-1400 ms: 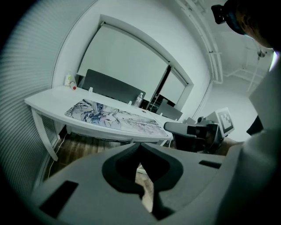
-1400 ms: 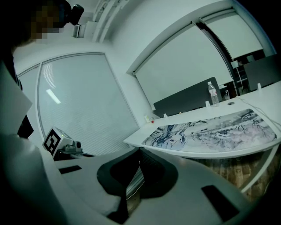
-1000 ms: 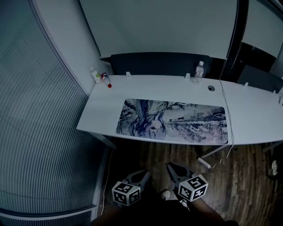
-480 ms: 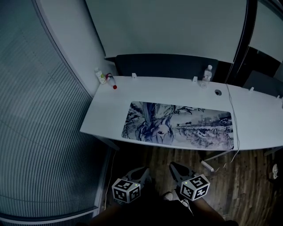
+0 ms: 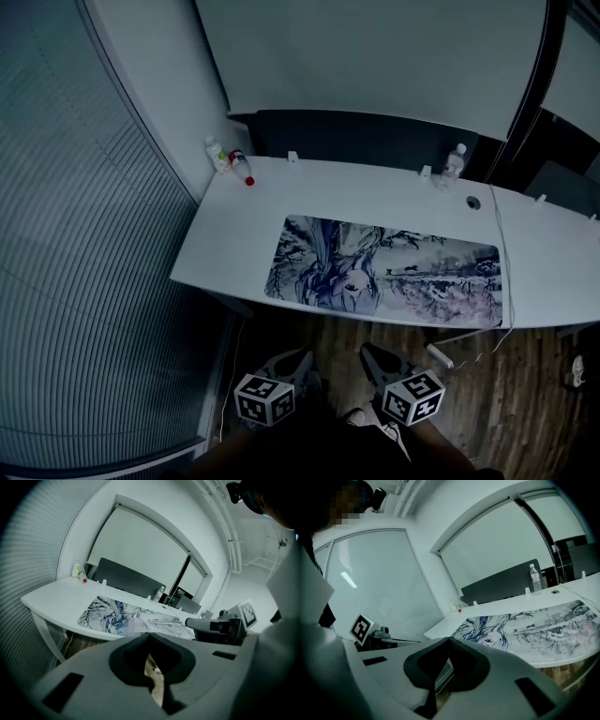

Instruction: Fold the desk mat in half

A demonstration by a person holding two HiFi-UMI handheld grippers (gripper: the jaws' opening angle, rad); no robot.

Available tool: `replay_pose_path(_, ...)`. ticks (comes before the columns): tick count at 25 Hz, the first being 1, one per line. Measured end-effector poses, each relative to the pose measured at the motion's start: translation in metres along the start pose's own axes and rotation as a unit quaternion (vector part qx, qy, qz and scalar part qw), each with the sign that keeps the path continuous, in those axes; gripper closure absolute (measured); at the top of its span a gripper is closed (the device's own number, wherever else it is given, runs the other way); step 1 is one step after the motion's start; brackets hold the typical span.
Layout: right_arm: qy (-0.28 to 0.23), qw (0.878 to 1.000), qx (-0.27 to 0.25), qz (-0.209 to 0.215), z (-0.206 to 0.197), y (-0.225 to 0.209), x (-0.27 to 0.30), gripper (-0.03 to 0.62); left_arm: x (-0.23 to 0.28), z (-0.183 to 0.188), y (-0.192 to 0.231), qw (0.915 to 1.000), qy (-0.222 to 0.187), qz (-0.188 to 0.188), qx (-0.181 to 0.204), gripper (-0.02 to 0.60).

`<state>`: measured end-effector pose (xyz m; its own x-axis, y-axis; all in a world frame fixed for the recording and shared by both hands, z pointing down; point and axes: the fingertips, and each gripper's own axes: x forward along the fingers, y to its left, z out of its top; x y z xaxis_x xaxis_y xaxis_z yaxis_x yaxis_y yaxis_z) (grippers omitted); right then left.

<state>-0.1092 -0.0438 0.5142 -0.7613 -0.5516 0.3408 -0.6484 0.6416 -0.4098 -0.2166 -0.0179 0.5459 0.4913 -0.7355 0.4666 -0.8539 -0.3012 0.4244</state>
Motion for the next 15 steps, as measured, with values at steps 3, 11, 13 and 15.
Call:
replay_pose_path(3,0.005,1.000,0.001,-0.001,0.000,0.000,0.014,0.571,0.002,0.001,0.016,1.0000,0.000,0.004,-0.007,0.575)
replay_pose_path(11,0.016,1.000,0.006,0.002,0.005,0.001,0.054,0.571,0.006,0.012,0.056,0.9997,0.004,0.016,-0.020,0.575)
replay_pose_path(13,0.019,1.000,0.007,0.002,0.006,0.001,0.066,0.571,0.009,0.014,0.067,0.9995,0.006,0.019,-0.023,0.575)
replay_pose_path(15,0.022,1.000,0.009,0.004,0.007,0.002,0.078,0.571,0.012,0.016,0.078,0.9994,0.009,0.021,-0.026,0.575)
